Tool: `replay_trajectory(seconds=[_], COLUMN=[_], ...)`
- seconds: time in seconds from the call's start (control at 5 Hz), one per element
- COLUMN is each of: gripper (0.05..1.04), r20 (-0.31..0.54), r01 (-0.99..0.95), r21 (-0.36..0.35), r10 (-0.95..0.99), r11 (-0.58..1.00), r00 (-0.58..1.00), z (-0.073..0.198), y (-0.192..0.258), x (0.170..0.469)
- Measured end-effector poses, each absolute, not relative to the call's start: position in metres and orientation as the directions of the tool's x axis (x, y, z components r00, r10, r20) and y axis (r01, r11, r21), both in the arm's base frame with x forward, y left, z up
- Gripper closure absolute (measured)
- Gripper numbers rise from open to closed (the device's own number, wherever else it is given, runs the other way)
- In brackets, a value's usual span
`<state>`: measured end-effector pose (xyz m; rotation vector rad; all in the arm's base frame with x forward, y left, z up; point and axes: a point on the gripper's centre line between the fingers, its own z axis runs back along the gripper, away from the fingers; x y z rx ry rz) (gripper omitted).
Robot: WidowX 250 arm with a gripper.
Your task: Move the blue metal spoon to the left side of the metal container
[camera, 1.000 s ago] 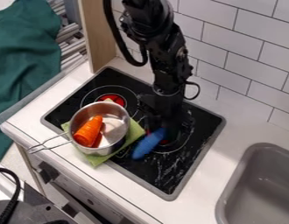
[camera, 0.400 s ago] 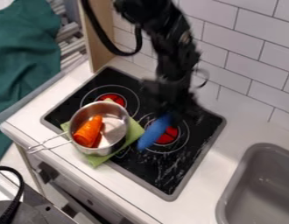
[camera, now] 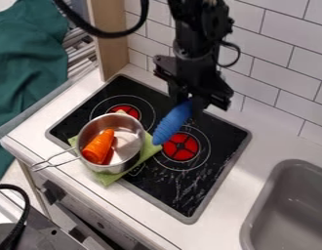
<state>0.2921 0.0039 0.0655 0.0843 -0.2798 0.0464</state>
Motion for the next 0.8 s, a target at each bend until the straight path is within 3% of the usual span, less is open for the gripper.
replay_trajectory(seconds=[0.4,0.8], gripper=[0.762,0.762], r20=[0.167,0.144], r01=[-0.222,-0.196], r21=[0.087,0.074], r10=[0.205,0.184], r11=[0.971,0.978], r00=[0.964,0.972], z=[0.045,0.018], y=[0.091,0.172], x=[0.309,0.319])
